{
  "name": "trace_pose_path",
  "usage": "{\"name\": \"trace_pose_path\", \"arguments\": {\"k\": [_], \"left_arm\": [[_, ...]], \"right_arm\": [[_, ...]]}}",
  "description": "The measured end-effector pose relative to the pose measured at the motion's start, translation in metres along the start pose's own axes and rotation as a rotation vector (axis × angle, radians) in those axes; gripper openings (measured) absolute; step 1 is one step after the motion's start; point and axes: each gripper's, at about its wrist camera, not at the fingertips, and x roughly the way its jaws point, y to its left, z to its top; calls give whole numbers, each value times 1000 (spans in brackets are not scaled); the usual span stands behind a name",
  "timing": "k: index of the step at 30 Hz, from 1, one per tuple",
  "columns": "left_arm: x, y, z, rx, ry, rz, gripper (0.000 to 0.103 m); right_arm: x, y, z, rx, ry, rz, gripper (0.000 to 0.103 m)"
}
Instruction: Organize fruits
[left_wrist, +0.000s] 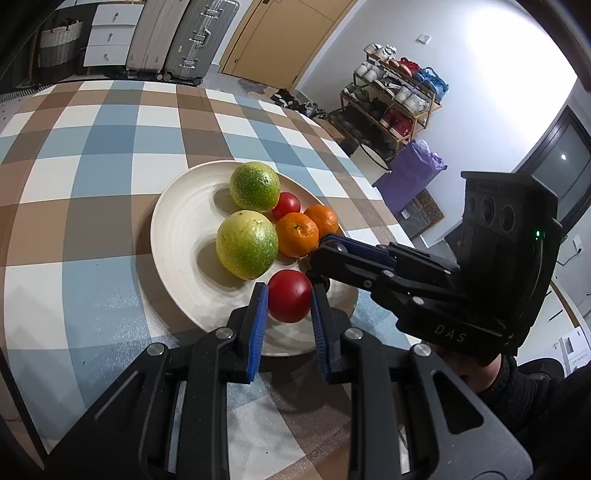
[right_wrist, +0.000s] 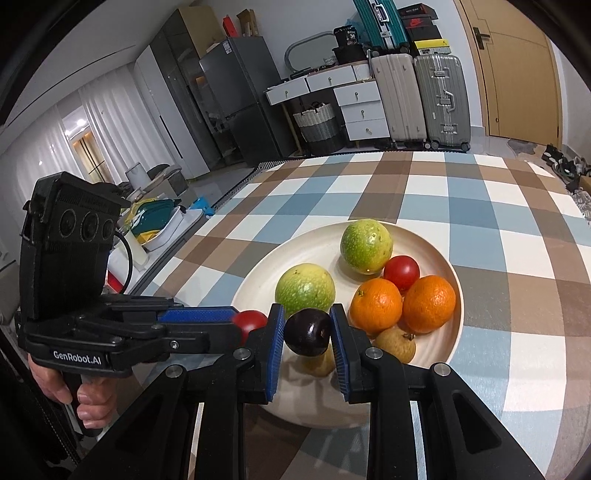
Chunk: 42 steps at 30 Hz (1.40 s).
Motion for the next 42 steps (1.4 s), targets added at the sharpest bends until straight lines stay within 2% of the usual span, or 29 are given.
{"name": "trace_pose_path", "arguments": {"k": [5, 8, 10, 12, 19, 24, 29, 35, 40, 42], "left_arm": [[4, 0, 2, 5, 9, -4, 21], [6, 1, 3, -1, 10, 8, 21], [6, 2, 3, -8, 9, 12, 21], [5, 2, 3, -7, 7, 15, 23], [-5, -2, 1, -1, -13, 43, 24], [-15, -7, -2, 6, -37, 76, 39], [-26, -16, -4, 9, -61, 92, 45], [-41, -32, -8, 39, -95, 119, 57], [-55, -43, -11, 43, -135, 189, 73], [-61, -46, -12, 38, -152, 222, 78]], "right_arm": [[4, -2, 3, 6, 1, -1, 25], [6, -2, 2, 0, -2, -49, 27], [6, -5, 2, 12, -4, -48, 43], [1, -8, 2, 34, -22, -30, 48], [-13, -12, 2, 60, -67, -22, 49], [-23, -10, 1, 63, -89, -21, 49], [-36, -6, -1, 54, -119, -35, 51], [-52, 0, -4, 49, -145, -38, 53], [-69, 9, -8, 34, -186, -49, 70], [-76, 12, -9, 29, -203, -56, 74]]}}
